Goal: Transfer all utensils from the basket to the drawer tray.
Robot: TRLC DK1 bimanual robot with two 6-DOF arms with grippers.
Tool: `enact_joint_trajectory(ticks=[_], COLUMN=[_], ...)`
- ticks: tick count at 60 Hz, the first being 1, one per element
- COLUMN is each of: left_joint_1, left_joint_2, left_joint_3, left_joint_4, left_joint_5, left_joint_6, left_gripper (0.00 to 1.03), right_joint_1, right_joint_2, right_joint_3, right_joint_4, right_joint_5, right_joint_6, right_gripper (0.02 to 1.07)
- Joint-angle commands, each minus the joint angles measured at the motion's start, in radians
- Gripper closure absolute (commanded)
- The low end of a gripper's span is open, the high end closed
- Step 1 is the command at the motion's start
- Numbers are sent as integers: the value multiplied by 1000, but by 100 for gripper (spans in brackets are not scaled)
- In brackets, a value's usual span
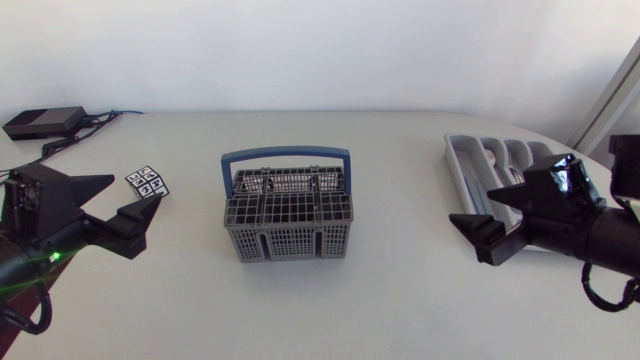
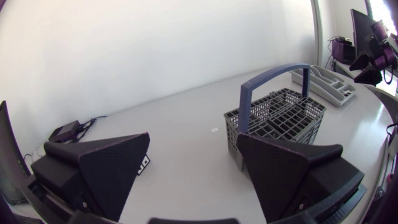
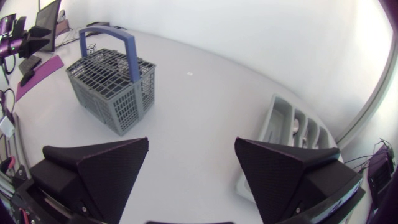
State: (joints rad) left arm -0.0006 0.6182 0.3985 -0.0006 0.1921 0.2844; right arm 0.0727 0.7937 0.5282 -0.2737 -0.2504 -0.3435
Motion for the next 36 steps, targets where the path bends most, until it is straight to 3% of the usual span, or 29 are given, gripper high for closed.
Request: enact_joint_trajectory(ticks=[1, 20, 36], left_joint_1=[8, 4, 3], left_joint_2=[-57, -196, -341], left_joint_3=[-53, -141, -229], left_joint_4=[36, 54, 36], left_joint_5=[-5, -33, -88], left_joint_6=[-21, -72, -145], left_gripper=[5, 5, 5], right_joint_1=[-4, -4, -24], right_joint_2=[-82, -298, -443], right_joint_3=[-76, -217, -308], right_joint_4=[65, 138, 178], right_joint_5=[63, 199, 214], right_joint_6=[-2, 0, 101], right_gripper=[7, 7, 7])
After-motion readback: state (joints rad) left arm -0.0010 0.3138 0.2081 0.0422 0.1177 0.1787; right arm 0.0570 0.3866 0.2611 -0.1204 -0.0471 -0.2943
